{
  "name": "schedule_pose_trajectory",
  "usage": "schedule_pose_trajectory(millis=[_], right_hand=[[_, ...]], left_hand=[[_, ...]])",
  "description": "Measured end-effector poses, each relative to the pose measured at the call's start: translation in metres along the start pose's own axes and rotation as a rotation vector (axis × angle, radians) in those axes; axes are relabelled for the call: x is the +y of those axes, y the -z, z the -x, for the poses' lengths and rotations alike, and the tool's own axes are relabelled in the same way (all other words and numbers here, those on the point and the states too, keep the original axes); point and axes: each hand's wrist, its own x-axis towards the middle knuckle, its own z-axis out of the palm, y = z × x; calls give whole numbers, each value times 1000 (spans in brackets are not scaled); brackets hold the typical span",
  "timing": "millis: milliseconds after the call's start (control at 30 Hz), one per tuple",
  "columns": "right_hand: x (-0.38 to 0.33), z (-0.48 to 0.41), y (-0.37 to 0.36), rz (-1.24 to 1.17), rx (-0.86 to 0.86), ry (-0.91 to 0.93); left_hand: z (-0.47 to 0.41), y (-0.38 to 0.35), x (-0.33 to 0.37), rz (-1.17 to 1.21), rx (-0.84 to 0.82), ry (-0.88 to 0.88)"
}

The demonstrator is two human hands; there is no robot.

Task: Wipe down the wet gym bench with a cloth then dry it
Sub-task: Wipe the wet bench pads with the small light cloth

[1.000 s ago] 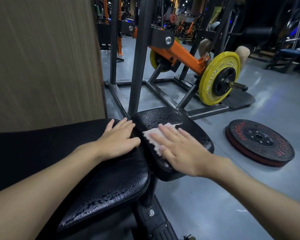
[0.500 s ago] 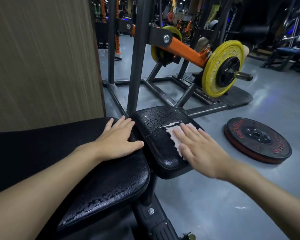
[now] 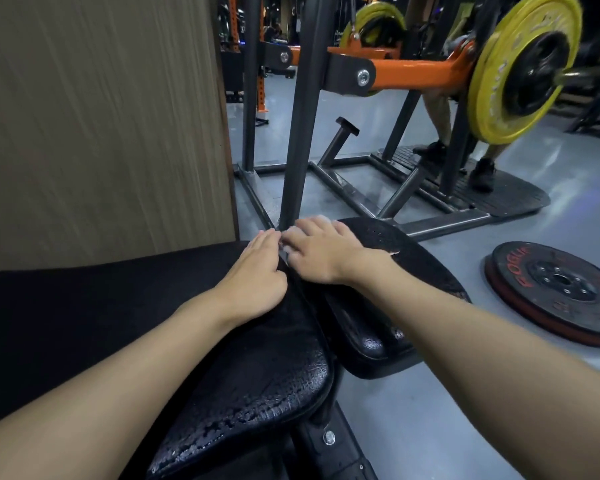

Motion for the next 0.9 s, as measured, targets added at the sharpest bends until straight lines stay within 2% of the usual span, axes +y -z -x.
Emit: schedule_pose_trajectory(millis=[133,333,533,667,733,900], right_hand=[[-12,7,2,130,-75,84],[-10,97,-4,144,-33,144],[-5,175,-31,209,197,214],[7,206,-59,185,391,202],[17,213,-78,128,472,157],[37,206,-105,-212,676,-190]], left_hand=[[-2,-1,-5,9,43,12],[-1,0,-2,-9,42,5],[7,1,7,-62,17,36],[3,-5,14,-196,-19,12],[-3,-8,15,-222,-28,28],[-10,-17,24,-284,-51,62]])
